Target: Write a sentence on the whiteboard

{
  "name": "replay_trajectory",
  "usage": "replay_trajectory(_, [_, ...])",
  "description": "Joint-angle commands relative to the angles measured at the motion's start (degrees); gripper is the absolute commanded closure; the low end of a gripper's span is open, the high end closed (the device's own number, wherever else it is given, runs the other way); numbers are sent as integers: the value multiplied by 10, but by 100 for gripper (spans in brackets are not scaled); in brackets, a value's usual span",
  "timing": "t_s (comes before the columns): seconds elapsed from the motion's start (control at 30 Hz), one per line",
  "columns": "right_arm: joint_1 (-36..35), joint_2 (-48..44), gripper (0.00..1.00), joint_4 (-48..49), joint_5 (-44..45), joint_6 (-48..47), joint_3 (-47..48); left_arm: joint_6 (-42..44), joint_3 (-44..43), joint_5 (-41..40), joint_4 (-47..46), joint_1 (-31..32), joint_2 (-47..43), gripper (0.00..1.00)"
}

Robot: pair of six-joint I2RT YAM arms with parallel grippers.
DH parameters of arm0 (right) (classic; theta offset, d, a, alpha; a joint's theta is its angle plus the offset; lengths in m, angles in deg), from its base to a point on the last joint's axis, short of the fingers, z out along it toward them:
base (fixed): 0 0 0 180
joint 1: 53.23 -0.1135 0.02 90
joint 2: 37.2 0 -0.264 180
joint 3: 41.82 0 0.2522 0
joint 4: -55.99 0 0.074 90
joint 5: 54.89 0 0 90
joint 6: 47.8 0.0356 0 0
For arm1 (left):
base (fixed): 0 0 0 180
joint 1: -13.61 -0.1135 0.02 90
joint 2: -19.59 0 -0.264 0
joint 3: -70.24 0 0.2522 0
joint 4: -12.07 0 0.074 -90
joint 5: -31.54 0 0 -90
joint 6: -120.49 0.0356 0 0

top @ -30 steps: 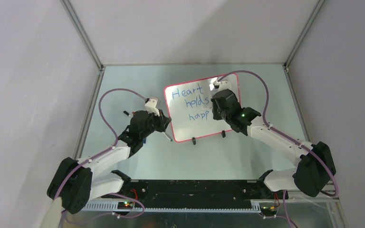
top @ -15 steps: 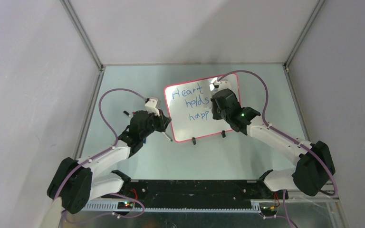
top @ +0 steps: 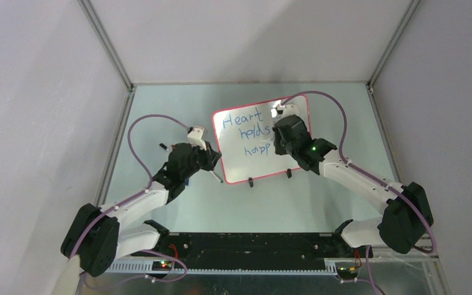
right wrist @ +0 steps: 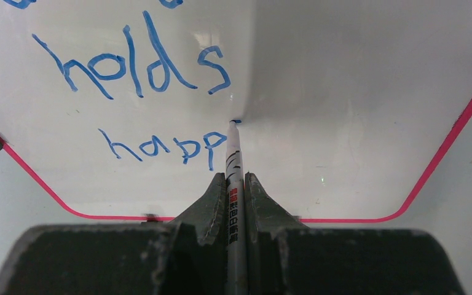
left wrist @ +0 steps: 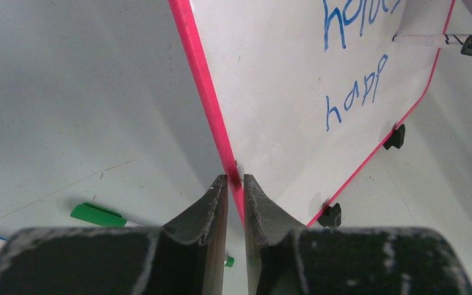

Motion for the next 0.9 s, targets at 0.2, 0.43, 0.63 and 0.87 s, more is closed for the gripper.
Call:
replay_trajectory(0.2, [4, 7, 100, 16, 18, 0, 5, 16, -6, -9, -9, 3, -13, 80])
replay_trajectory(0.43, [4, 11, 100, 12, -7, 0, 11, 16, -6, -10, -9, 3, -13, 80])
replay_trajectory(0.63, [4, 8, 100, 3, 29, 2, 11, 16, -5, -12, -8, 3, -15, 80])
replay_trajectory(0.87, [4, -7, 100, 2, 8, 5, 11, 16, -6, -10, -8, 3, -13, 80])
